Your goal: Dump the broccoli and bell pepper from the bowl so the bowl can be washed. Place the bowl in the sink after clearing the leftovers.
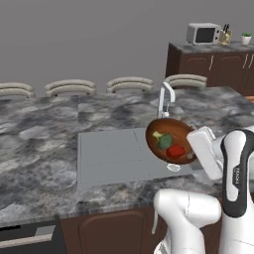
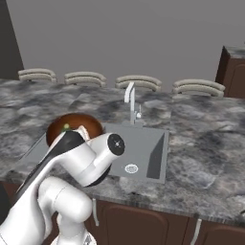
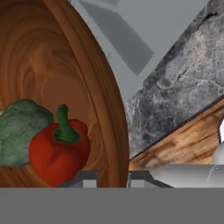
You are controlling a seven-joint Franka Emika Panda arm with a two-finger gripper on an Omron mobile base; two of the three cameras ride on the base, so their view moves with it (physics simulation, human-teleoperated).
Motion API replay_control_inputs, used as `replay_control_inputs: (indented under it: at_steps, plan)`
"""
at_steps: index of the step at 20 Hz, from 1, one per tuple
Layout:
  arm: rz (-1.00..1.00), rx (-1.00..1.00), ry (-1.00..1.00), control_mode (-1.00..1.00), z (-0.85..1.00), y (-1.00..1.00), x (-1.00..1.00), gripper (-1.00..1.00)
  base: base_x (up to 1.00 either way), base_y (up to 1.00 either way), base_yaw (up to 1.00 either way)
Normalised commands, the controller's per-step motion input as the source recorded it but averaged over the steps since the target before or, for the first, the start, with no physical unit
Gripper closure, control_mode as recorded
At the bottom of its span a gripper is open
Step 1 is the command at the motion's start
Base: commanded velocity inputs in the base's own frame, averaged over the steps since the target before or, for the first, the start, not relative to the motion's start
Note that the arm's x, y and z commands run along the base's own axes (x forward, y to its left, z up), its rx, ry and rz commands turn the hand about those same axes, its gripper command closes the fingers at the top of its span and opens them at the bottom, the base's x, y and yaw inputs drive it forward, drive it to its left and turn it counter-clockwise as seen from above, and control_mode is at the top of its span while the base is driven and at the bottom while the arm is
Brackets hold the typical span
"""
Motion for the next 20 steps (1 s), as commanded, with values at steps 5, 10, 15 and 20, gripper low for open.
replay_control_inputs:
  at_steps: [5, 10, 15, 20]
  plan:
    - [-0.04, -0.12, 0.02, -1.00, 0.00, 0.30, 0.78, 1.00, 0.00, 0.00, 0.00]
    - [-0.06, -0.22, 0.11, -1.00, -0.01, 0.20, 1.00, 1.00, 0.00, 0.00, 0.00]
    - [-0.02, -0.25, 0.24, -1.00, 0.00, 0.13, 0.97, 1.00, 0.00, 0.00, 0.00]
    - [0.00, -0.20, 0.32, -1.00, -0.13, 0.04, 0.61, 1.00, 0.00, 0.00, 0.00]
